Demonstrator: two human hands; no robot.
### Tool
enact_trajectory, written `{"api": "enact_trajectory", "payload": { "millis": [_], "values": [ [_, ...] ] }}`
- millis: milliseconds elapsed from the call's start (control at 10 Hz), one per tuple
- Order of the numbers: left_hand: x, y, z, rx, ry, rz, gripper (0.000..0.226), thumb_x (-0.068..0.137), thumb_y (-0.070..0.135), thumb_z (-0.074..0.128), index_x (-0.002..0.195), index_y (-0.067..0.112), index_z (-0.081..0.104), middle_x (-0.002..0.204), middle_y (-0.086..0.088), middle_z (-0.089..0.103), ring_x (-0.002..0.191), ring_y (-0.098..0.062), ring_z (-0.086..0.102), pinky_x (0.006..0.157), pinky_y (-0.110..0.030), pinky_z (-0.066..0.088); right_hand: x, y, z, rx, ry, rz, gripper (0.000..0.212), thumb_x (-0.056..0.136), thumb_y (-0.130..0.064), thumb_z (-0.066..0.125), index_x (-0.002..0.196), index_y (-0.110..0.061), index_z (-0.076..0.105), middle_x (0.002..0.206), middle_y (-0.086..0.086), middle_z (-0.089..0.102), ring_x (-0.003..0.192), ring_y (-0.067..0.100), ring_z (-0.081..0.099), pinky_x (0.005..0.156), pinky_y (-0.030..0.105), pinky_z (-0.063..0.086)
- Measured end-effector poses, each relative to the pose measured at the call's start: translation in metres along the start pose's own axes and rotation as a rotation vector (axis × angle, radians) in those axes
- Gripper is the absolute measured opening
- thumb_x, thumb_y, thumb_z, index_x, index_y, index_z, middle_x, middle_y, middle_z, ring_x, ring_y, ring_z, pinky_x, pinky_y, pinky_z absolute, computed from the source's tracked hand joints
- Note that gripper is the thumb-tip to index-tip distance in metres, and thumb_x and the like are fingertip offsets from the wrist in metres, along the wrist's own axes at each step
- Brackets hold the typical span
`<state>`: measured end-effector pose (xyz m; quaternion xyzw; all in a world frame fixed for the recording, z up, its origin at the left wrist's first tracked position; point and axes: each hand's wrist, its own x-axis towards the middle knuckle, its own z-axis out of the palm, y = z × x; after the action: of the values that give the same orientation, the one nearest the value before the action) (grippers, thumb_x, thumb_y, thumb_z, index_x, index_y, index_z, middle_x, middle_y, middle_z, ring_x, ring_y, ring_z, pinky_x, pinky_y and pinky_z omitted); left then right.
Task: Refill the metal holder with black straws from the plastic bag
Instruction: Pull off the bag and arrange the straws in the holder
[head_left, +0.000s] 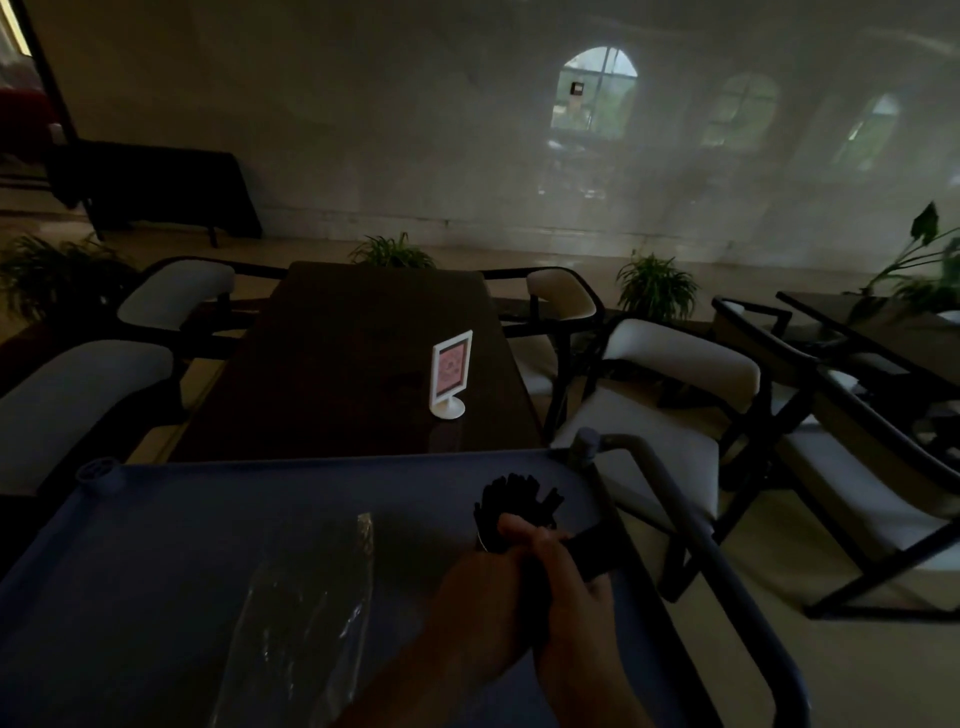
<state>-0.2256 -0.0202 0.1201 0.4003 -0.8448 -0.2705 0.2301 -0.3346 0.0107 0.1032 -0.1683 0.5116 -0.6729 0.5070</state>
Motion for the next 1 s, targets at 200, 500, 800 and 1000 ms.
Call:
{"api": "enact_trajectory", "payload": {
  "millis": [200,500,800,1000],
  "values": [
    [-0.013,-0.02,0.002,-0.084,-0.227,-0.133,0.036,0.086,0.03,0.06,0.121,0.02,0.056,0.109,-0.006,0.066,0.1,-0.025,0.064,0.072,-0.023,0.044,0.0,-0.016,-0.013,0.389,0.023,0.073,0.023,0.096,-0.021,0.054,0.084,-0.002,0.058,0.081,0.016,0.062,0.082,0.031,0.062,0.09,0.041,0.047],
    [-0.017,-0.053,0.008,-0.76,-0.294,-0.332,0.014,0.086,0.021,0.071,0.085,0.007,0.068,0.048,0.004,0.059,0.037,-0.006,0.053,0.041,-0.023,0.042,0.019,-0.033,-0.037,0.582,0.159,0.016,0.035,0.096,-0.023,0.051,0.061,-0.02,0.044,0.045,-0.007,0.041,0.038,0.009,0.044,0.066,0.031,0.042],
    [0.021,-0.074,0.035,-0.622,0.236,-0.557,0.109,0.063,0.031,0.089,0.15,0.02,0.023,0.148,-0.006,0.037,0.136,-0.023,0.038,0.11,-0.047,0.039,0.06,-0.056,-0.052,0.691,0.199,0.03,0.031,0.094,-0.025,0.058,0.067,-0.018,0.046,0.056,-0.006,0.041,0.05,0.008,0.042,0.069,0.027,0.045],
    [0.058,-0.076,0.048,-0.791,0.179,-0.526,0.095,0.068,-0.004,0.082,0.144,0.022,0.03,0.139,-0.002,0.049,0.121,-0.015,0.052,0.09,-0.027,0.052,0.084,-0.055,-0.029,0.615,0.193,-0.001,0.018,0.095,-0.017,0.058,0.078,-0.014,0.055,0.054,-0.003,0.047,0.045,0.01,0.048,0.064,0.032,0.049]
  ]
}}
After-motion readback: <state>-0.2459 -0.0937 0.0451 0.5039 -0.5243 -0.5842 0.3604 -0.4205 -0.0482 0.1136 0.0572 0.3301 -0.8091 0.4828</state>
